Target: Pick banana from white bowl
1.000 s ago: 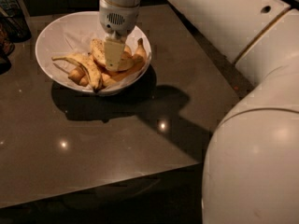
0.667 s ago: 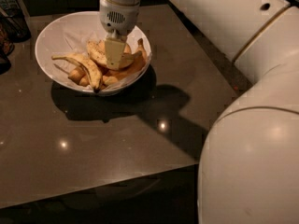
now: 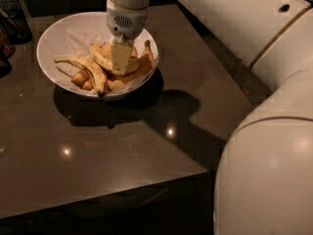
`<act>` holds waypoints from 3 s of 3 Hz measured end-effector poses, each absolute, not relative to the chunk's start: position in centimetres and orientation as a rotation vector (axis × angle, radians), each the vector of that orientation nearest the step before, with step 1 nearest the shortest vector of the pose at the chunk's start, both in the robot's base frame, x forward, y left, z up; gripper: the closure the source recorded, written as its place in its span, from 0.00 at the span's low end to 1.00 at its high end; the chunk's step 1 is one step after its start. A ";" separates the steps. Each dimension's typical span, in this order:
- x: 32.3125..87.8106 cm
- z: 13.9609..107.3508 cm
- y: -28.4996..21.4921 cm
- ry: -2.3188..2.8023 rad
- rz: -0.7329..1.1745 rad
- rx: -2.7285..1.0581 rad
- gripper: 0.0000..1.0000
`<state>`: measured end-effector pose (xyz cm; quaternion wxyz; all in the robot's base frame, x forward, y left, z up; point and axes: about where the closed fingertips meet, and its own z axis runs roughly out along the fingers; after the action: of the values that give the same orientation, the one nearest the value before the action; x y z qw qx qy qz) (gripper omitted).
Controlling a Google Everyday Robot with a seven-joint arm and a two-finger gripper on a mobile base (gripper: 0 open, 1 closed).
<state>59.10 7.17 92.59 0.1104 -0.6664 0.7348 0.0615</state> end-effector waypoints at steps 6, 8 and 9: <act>53.2 100.2 3.6 1.903 0.212 -1.891 1.00; 49.0 101.1 1.5 1.936 0.230 -1.778 1.00; 48.0 101.8 1.3 1.946 0.223 -1.759 1.00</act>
Offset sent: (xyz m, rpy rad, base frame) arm -0.0278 -0.0407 0.0591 0.1014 -0.1286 0.1150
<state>48.00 1.31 101.80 0.2517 -0.6468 0.7153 0.0821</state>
